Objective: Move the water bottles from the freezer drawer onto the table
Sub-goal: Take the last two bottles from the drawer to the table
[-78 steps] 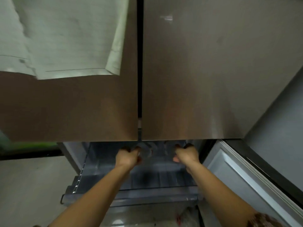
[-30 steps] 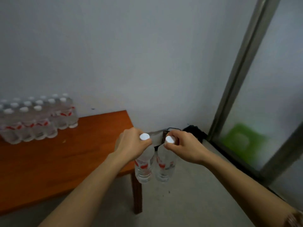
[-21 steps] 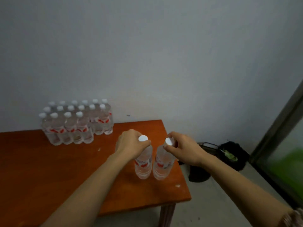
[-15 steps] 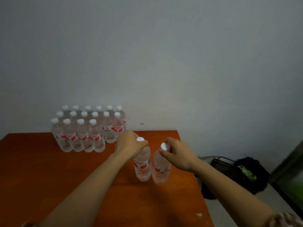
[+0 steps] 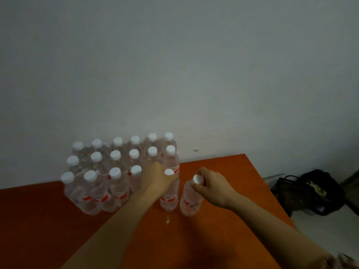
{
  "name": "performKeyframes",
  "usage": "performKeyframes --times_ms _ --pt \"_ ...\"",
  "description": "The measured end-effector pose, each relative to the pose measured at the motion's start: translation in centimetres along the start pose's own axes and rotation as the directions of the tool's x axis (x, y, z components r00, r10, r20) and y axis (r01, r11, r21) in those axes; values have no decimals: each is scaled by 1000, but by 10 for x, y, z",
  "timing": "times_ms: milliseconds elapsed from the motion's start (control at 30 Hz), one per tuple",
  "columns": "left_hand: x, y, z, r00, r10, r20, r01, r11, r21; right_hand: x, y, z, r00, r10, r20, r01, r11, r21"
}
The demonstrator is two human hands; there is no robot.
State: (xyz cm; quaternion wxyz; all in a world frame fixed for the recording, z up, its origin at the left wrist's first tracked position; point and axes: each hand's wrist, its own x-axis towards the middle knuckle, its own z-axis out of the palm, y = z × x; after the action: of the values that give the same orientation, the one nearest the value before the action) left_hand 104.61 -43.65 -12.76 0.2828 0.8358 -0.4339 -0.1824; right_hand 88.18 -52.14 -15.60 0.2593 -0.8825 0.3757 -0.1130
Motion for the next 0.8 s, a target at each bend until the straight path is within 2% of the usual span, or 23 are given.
performKeyframes --times_ms 200,333,533,800 --pt "29 -38 -3 1000 -5 13 4 995 95 46 -18 37 999 37 6 -37 998 48" --pt "41 -47 0 1000 17 -17 -15 997 82 66 -25 48 999 42 -1 -42 998 53" --pt "54 -55 5 999 -24 -31 26 998 64 82 -26 54 998 56 -6 -55 995 81" --pt "62 -58 8 999 -33 -22 34 997 66 82 -23 52 996 14 87 -20 997 78"
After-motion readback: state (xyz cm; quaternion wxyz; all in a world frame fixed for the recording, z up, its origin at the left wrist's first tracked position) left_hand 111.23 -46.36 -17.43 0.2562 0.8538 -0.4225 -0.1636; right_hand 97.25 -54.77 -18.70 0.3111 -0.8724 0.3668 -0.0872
